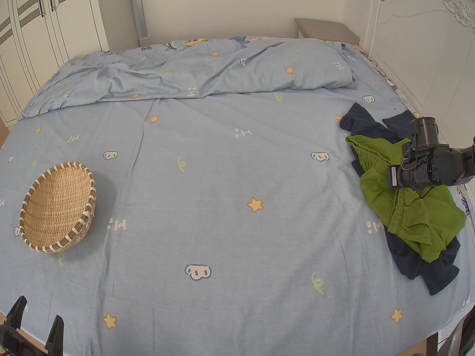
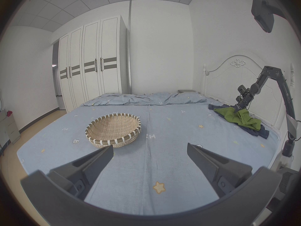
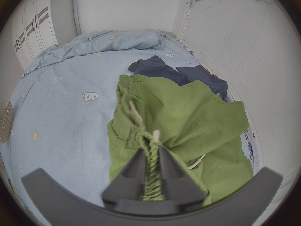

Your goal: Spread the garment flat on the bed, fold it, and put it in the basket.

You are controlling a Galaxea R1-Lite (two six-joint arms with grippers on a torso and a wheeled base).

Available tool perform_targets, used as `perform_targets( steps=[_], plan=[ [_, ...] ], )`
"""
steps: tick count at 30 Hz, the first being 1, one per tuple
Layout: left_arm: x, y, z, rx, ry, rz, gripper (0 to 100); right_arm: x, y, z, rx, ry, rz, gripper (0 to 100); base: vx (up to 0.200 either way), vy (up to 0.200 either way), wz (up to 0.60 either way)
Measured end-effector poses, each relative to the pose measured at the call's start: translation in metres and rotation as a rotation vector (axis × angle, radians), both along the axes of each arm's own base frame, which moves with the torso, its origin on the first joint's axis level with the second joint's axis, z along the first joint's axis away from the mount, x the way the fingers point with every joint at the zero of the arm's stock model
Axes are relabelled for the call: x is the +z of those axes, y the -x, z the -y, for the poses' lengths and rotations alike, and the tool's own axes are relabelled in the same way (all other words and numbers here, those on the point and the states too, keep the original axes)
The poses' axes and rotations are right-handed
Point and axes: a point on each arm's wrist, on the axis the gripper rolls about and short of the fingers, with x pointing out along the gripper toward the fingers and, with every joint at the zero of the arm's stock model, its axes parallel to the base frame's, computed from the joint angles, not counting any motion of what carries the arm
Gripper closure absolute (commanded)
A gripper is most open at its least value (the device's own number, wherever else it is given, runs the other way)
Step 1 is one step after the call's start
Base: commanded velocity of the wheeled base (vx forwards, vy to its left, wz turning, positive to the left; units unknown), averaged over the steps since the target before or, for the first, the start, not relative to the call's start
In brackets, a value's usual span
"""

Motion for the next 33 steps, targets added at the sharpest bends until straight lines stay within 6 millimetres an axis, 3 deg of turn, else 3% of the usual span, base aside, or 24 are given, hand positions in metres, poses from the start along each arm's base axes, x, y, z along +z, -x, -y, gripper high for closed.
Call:
perform_targets(
  steps=[9,17,24,33],
  plan=[
    [0.000,0.000,0.000,0.000,0.000,0.000,0,0.005,0.000,-0.004,0.014,-0.015,-0.009,100,0.000,0.000,0.00],
    [0.000,0.000,0.000,0.000,0.000,0.000,0,0.040,0.013,-0.021,0.022,-0.145,0.006,100,0.000,0.000,0.00],
    [0.000,0.000,0.000,-0.001,0.000,0.000,0,0.093,0.046,-0.046,0.087,-0.314,-0.046,100,0.000,0.000,0.00],
    [0.000,0.000,0.000,0.000,0.000,0.000,0,0.166,0.097,-0.118,0.254,-0.596,0.021,100,0.000,0.000,0.00]
  ],
)
